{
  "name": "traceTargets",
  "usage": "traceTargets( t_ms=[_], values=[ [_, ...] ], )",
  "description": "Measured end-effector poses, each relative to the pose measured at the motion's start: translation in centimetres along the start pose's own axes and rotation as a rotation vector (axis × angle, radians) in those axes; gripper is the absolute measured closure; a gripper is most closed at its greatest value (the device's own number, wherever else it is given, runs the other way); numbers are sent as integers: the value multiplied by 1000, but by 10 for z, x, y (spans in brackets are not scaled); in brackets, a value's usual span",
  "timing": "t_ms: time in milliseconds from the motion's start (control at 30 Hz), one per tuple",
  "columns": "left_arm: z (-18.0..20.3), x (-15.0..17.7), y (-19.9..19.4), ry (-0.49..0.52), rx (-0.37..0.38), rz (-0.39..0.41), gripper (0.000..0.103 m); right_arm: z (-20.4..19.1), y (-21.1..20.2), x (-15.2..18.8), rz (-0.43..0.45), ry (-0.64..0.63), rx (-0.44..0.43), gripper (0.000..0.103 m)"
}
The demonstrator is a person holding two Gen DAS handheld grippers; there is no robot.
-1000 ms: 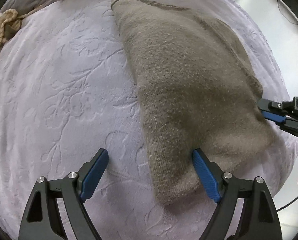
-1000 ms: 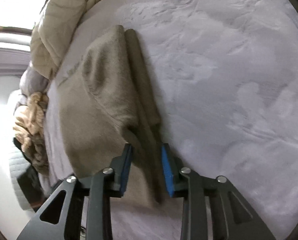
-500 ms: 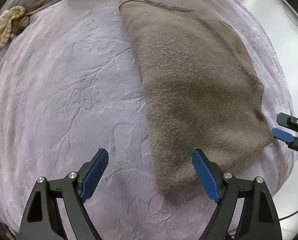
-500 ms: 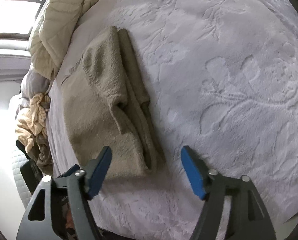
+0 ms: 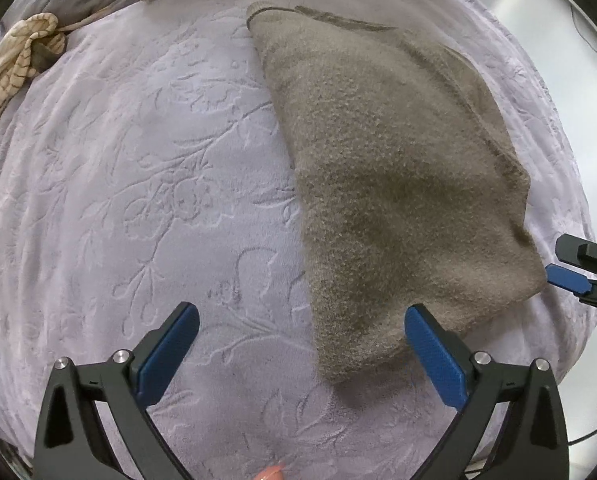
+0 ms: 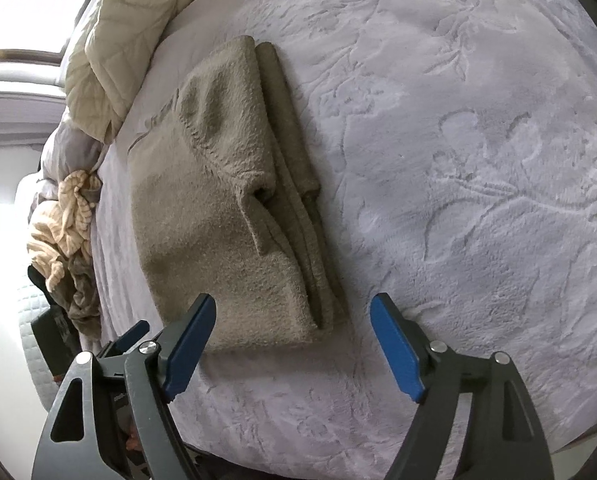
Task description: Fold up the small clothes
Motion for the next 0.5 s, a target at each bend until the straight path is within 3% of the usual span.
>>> traceTargets(
  t_ms=[100, 233, 367, 500],
  values=[
    [-1, 1, 4, -8, -6, -22, 0, -2, 2, -1, -3, -8, 0, 18],
    [-5, 1, 10, -17, 3, -52, 0, -8, 3, 0, 12, -54, -19, 0],
    [-8, 2, 19, -38, 88, -104, 0, -16, 10, 3, -32, -71, -53, 0],
    [-14, -2, 16, -58, 82, -84, 0, -14, 16, 1, -73, -75, -8, 0]
  ],
)
Point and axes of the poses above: each gripper's, at about its wrist camera, not at the fingertips, and y roughly the way its jaws point, z to its right, x to its underside, the point moved 5 cm from there along y, roughly the way its jaws point, and after that the axes turned 7 degrees about -x, right-handed, at the moved point
